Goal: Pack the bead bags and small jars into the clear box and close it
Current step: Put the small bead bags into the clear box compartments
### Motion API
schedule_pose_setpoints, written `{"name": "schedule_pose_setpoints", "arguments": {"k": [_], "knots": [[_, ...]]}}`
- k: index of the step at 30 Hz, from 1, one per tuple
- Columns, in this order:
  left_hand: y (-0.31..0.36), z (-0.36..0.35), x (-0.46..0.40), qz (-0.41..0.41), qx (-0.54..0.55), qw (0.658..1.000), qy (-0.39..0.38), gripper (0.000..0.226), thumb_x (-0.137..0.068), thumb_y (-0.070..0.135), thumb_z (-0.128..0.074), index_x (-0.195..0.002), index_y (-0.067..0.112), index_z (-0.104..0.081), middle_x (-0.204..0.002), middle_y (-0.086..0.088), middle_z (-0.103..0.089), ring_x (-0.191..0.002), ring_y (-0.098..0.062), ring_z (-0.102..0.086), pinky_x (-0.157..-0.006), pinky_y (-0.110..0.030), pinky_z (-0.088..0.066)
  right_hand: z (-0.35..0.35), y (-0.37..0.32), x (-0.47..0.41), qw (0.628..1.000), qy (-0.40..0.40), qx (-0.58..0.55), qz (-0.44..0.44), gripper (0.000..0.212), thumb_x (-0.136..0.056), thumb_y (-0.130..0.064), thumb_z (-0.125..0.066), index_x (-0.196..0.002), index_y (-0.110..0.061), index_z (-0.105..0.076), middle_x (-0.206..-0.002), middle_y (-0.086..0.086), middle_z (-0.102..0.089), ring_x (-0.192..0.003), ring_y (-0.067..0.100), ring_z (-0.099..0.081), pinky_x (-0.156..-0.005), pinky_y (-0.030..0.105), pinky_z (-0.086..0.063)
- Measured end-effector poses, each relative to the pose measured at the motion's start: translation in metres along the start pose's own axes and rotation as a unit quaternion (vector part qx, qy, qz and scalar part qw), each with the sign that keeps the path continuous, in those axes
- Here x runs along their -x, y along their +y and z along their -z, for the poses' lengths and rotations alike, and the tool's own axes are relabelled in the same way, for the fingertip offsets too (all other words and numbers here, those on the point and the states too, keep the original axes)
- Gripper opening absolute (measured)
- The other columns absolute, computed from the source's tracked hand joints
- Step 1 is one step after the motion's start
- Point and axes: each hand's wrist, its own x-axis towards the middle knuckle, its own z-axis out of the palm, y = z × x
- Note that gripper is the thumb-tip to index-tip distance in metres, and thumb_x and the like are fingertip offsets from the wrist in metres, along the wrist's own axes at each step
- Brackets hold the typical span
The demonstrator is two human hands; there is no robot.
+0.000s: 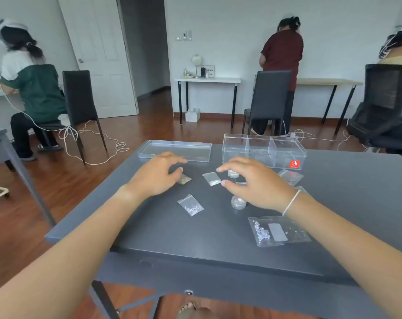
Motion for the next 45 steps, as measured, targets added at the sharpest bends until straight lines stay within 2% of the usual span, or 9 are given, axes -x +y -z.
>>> {"name": "schedule_pose_setpoints", "arguments": {"k": [3, 7, 19, 26, 30, 34, 36, 40, 45], "knots": [[-0.006, -0.005, -0.001, 0.034, -0.028, 0.999, 0.03, 0.029, -0.088, 0.025, -0.048, -0.115, 0.025, -0.06, -0.125, 0.001, -0.057, -0.107, -0.021, -0.055, -0.09, -0.033, -0.045, -0.006, 0.002, -0.022, 1.0, -0.013, 0.017, 0.003, 0.028, -0.087, -0.028, -0.052, -0.114, -0.028, -0.059, -0.122, -0.006, -0.057, -0.114, 0.015, -0.049, -0.092, 0.025, -0.035], [-0.008, -0.012, 0.002, 0.063, -0.038, 0.996, 0.052, 0.027, -0.086, 0.026, -0.049, -0.109, 0.024, -0.062, -0.117, 0.001, -0.061, -0.101, -0.021, -0.056, -0.079, -0.029, -0.044, -0.015, 0.002, -0.046, 0.998, -0.056, 0.042, -0.005, 0.031, -0.087, -0.027, -0.051, -0.118, -0.027, -0.057, -0.129, -0.004, -0.054, -0.12, 0.019, -0.047, -0.101, 0.035, -0.036], [-0.003, -0.016, 0.003, 0.068, -0.046, 0.996, 0.022, 0.027, -0.084, 0.03, -0.056, -0.108, 0.019, -0.063, -0.106, -0.007, -0.063, -0.105, -0.027, -0.054, -0.089, -0.038, -0.045, -0.023, 0.009, -0.064, 0.979, -0.176, 0.095, -0.044, 0.038, -0.087, -0.033, -0.053, -0.124, -0.032, -0.05, -0.135, -0.003, -0.049, -0.122, 0.02, -0.044, -0.102, 0.037, -0.032], [-0.002, -0.017, 0.003, 0.076, 0.024, 0.996, 0.039, 0.026, -0.082, 0.01, -0.053, -0.102, 0.021, -0.066, -0.102, -0.001, -0.062, -0.082, -0.014, -0.051, -0.075, -0.022, -0.04, -0.025, 0.013, -0.064, 0.99, -0.129, 0.057, -0.01, 0.04, -0.082, -0.021, -0.061, -0.121, -0.031, -0.053, -0.11, -0.009, -0.052, -0.085, 0.005, -0.036, -0.082, 0.025, -0.026], [-0.003, -0.018, 0.003, 0.073, 0.059, 0.994, 0.049, 0.034, -0.082, 0.002, -0.046, -0.103, 0.021, -0.065, -0.092, 0.002, -0.061, -0.071, -0.009, -0.05, -0.064, -0.015, -0.036, -0.025, 0.019, -0.06, 0.995, -0.098, -0.033, -0.015, 0.035, -0.081, -0.008, -0.06, -0.11, -0.027, -0.06, -0.086, -0.01, -0.046, -0.066, 0.001, -0.043, -0.068, 0.02, -0.035], [-0.003, -0.018, 0.003, 0.071, 0.097, 0.991, 0.064, 0.034, -0.083, 0.002, -0.047, -0.105, 0.022, -0.064, -0.087, 0.004, -0.059, -0.074, -0.011, -0.054, -0.061, 0.0, -0.036, -0.017, 0.027, -0.055, 0.991, -0.06, -0.111, -0.038, 0.034, -0.08, -0.003, -0.06, -0.105, -0.026, -0.061, -0.068, -0.011, -0.045, -0.051, -0.013, -0.047, -0.053, 0.001, -0.036], [-0.002, -0.019, 0.003, 0.069, 0.122, 0.987, 0.077, 0.031, -0.084, 0.003, -0.049, -0.103, 0.021, -0.065, -0.086, 0.005, -0.058, -0.074, -0.01, -0.055, -0.062, 0.004, -0.034, -0.011, 0.031, -0.052, 0.984, -0.044, -0.161, -0.059, 0.036, -0.079, -0.004, -0.062, -0.106, -0.027, -0.057, -0.067, -0.011, -0.052, -0.049, -0.006, -0.051, -0.048, 0.001, -0.036], [0.004, -0.015, -0.002, 0.076, 0.195, 0.973, 0.101, 0.025, -0.083, 0.005, -0.054, -0.092, 0.025, -0.068, -0.081, 0.012, -0.058, -0.061, 0.003, -0.053, -0.058, 0.001, -0.036, 0.005, 0.038, -0.049, 0.963, -0.012, -0.254, -0.095, 0.037, -0.081, 0.001, -0.058, -0.104, -0.028, -0.051, -0.072, -0.006, -0.061, -0.05, 0.008, -0.055, -0.044, 0.011, -0.043], [0.024, -0.003, -0.017, 0.055, 0.271, 0.954, 0.117, 0.031, -0.082, 0.001, -0.053, -0.08, 0.029, -0.066, -0.087, 0.001, -0.059, -0.072, -0.02, -0.055, -0.064, -0.016, -0.046, 0.028, 0.051, -0.05, 0.941, 0.036, -0.31, -0.131, 0.024, -0.084, 0.003, -0.05, -0.103, -0.008, -0.06, -0.074, 0.002, -0.065, -0.058, 0.015, -0.058, -0.052, 0.019, -0.05]]}}
